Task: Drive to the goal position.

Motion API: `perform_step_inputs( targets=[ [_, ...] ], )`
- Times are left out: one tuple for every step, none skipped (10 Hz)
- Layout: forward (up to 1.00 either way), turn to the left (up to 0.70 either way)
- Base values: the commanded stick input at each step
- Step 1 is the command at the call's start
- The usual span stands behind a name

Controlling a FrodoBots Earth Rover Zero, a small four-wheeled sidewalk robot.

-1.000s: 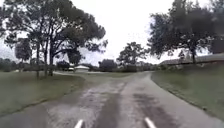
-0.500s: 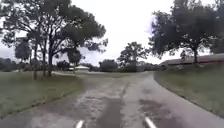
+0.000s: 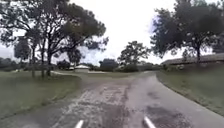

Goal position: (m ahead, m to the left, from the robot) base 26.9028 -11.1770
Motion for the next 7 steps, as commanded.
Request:
perform_step_inputs(
  targets=[
    [0.7, 0.0],
    [0.7, 0.0],
    [0.7, 0.0],
    [0.7, 0.0],
    [0.7, 0.0],
    [0.7, 0.0],
    [0.7, -0.05]
  ],
)
